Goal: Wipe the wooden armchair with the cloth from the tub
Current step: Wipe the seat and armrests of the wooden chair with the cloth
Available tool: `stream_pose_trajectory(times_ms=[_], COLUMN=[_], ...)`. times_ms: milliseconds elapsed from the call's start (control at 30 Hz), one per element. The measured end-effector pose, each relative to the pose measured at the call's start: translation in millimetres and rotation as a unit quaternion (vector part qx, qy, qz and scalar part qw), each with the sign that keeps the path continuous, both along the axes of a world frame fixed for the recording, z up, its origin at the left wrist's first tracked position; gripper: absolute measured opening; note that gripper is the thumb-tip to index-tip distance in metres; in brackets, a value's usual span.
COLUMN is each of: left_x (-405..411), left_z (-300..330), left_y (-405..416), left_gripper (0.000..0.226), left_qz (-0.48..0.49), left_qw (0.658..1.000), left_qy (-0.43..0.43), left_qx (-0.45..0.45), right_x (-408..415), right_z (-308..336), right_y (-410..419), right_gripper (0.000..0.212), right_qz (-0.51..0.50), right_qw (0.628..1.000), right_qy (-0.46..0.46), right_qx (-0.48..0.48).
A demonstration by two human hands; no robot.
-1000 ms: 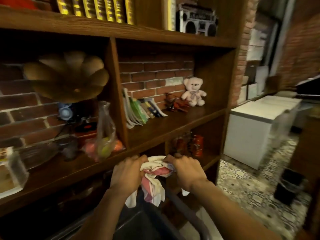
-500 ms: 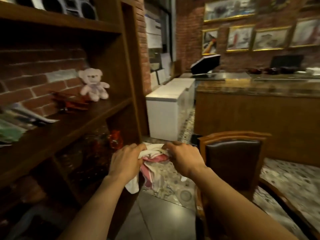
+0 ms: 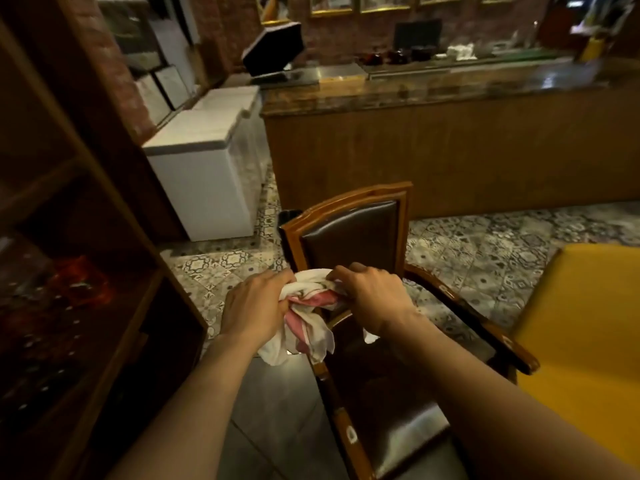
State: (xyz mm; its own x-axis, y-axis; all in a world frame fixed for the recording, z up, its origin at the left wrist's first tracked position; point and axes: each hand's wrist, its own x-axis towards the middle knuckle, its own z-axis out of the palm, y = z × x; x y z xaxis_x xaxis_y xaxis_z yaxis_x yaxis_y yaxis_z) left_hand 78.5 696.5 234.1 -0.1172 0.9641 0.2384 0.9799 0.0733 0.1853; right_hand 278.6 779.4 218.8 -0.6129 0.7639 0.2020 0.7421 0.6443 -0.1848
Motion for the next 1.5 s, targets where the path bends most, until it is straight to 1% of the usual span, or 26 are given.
stream_pose_trajectory(times_ms=[167,367,533,733,933,1000,1100,1167,1300,1400,1467,1500], left_x=[-10.5,-26.1,-20.9,3.3,38.7,48.2,59.8,62.7,60.0,52.5,37.9,28.2], left_z=[-29.4,-78.1,-120.8,-180.1,-259.1,-286.2,-321.2,-337.5,-361.4,-366.1,-362.0,-359.3], left_y=[18.2,19.3,13.1,0.5,-23.5,-30.6,-38.7,-42.8,-53.1,-54.9,-49.5,-44.2], left_gripper=[0.03,0.036,0.04,0.043,0.05,0.053,0.059,0.06,0.072,0.06,0.053,0.054], left_qz=[-0.04,-0.063,-0.074,-0.075,-0.061,-0.049,-0.032,-0.024,-0.034,-0.068,-0.084,-0.076], left_qw=[0.999,0.996,0.993,0.989,0.978,0.974,0.969,0.967,0.952,0.93,0.929,0.934], left_qy=[-0.03,-0.062,-0.082,-0.097,-0.153,-0.169,-0.179,-0.176,-0.195,-0.253,-0.259,-0.262], left_qx=[-0.013,-0.033,-0.048,-0.08,-0.128,-0.145,-0.165,-0.184,-0.233,-0.258,-0.251,-0.228], right_x=[-4.4,-22.8,-25.0,-3.4,22.2,26.7,29.5,30.1,24.1,16.0,8.4,4.4], right_z=[-28.9,-67.3,-107.1,-157.4,-225.9,-247.7,-276.8,-292.7,-320.4,-335.0,-339.1,-340.8], right_y=[-1.5,-14.0,-29.9,-49.0,-69.8,-74.4,-83.3,-88.9,-99.1,-101.8,-99.1,-97.6], right_gripper=[0.054,0.052,0.059,0.061,0.06,0.063,0.064,0.064,0.073,0.074,0.074,0.073], right_qz=[-0.041,-0.081,-0.113,-0.1,-0.085,-0.082,-0.068,-0.056,-0.035,-0.051,-0.074,-0.083], right_qw=[0.999,0.994,0.987,0.981,0.974,0.972,0.969,0.968,0.962,0.964,0.967,0.967], right_qy=[-0.004,0.006,0.027,0.045,0.029,0.023,0.036,0.039,0.017,-0.001,-0.008,-0.009], right_qx=[-0.027,-0.07,-0.108,-0.16,-0.207,-0.221,-0.234,-0.241,-0.271,-0.26,-0.245,-0.241])
